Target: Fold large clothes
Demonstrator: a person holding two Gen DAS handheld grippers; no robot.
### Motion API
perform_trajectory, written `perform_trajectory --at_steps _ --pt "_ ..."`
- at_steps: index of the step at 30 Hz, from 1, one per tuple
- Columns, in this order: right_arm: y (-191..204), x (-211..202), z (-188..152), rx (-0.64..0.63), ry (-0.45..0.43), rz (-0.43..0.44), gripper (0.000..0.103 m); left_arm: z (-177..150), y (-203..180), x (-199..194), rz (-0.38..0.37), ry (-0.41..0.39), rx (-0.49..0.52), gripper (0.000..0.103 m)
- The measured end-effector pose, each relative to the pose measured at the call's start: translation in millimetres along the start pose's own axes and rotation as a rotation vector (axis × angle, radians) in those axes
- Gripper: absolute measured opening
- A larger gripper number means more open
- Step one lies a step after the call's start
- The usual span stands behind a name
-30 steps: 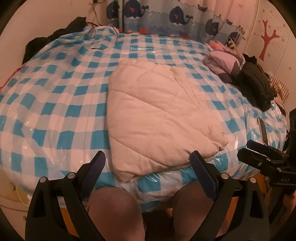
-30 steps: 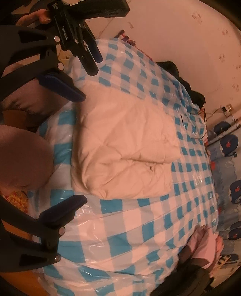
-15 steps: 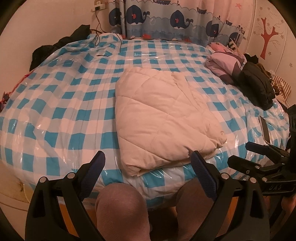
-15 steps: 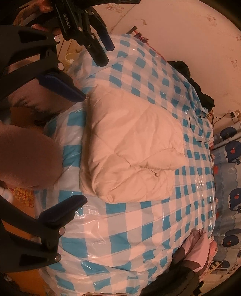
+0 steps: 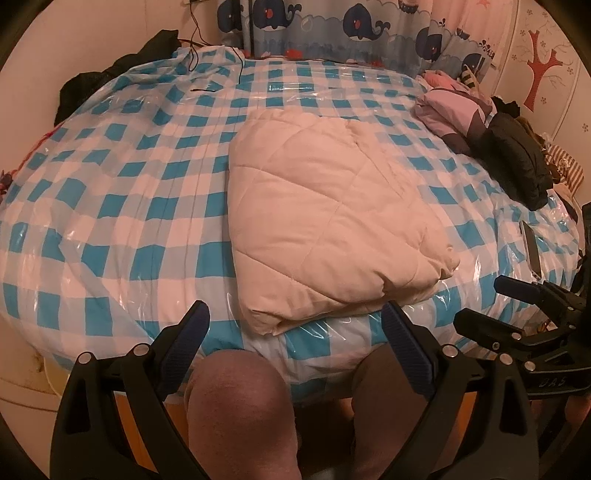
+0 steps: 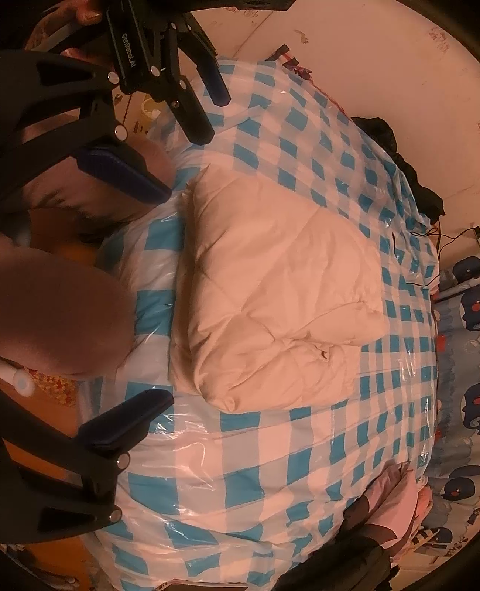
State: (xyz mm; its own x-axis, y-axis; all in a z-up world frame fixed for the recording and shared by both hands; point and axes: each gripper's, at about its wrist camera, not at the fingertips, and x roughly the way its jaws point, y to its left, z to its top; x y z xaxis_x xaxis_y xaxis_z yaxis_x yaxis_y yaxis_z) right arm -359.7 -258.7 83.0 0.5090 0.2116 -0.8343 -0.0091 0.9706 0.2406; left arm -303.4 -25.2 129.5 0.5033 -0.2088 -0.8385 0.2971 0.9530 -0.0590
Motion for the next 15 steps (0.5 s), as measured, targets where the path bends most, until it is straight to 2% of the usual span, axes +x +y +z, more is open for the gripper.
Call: perform_trajectory --at_steps 15 --pt "2.7 8.8 -4.3 0.009 0.024 0.015 0.096 -1.5 -2.4 5.1 0.006 0.017 0.007 0.09"
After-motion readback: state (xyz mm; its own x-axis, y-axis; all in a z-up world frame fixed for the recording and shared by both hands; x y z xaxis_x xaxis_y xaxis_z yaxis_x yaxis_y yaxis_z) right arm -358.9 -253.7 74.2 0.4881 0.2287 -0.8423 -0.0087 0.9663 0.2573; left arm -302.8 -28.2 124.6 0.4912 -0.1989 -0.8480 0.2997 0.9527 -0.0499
